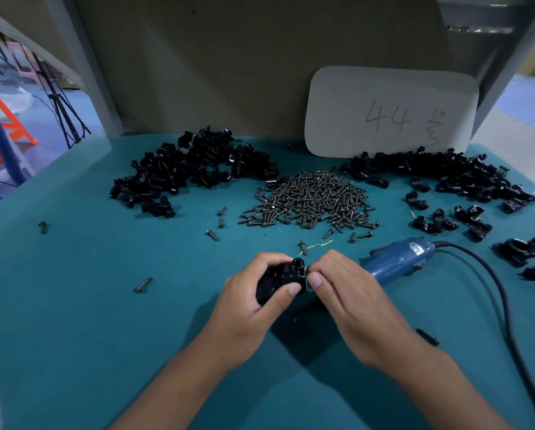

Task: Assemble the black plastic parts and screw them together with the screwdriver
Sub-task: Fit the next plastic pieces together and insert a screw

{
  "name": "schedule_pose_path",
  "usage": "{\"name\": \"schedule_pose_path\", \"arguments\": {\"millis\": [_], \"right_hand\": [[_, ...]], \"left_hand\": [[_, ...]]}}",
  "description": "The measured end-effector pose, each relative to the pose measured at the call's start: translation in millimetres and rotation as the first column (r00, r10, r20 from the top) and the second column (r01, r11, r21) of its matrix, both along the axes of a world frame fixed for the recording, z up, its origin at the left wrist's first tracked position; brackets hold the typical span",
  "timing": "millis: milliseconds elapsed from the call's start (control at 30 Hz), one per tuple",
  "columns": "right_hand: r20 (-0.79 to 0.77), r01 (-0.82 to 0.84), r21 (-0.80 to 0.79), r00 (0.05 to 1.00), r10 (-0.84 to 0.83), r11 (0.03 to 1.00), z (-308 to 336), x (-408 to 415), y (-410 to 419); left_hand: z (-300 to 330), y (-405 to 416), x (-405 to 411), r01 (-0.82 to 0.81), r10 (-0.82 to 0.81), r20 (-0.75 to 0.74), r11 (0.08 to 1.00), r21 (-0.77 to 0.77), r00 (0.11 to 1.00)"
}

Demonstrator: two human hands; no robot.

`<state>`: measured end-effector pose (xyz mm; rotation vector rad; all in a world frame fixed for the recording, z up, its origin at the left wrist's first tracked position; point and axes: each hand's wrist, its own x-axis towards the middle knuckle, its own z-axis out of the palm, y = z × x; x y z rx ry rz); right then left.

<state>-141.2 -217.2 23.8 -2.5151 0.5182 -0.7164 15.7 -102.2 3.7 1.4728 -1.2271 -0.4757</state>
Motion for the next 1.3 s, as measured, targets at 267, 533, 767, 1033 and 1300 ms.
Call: {"name": "schedule_pose_path", "arguments": {"millis": [267, 533, 767, 1033, 1300], "right_hand": [[0.088, 0.006, -0.134, 0.996, 0.006, 0.991, 3, -1, -4], [0.002, 0.094, -0.109, 0.996, -0.095, 0.99, 2, 1, -1], [-0.335, 0.243, -0.235, 0.889, -0.314, 0.941, 12, 14, -52], [-0.368, 0.394, -0.166, 0.826, -0.428, 0.904, 18, 59, -139], [-0.442, 0.447, -0.241, 0.74, -0.508, 0.861, 1, 83, -174]], "left_hand": [[0, 1, 1, -0.014, 0.014, 0.014, 1.0, 0.019, 1.0], [-6, -1, 2, -0.051, 0.051, 0.027, 0.999, 0.011, 0.998], [-7, -4, 12, -0.196, 0.195, -0.086, 0.981, -0.001, 0.977], [-5, -5, 9, -0.161, 0.163, -0.12, 0.987, 0.028, 0.979], [-7, -5, 12, -0.16, 0.164, -0.134, 0.986, 0.043, 0.977]]}}
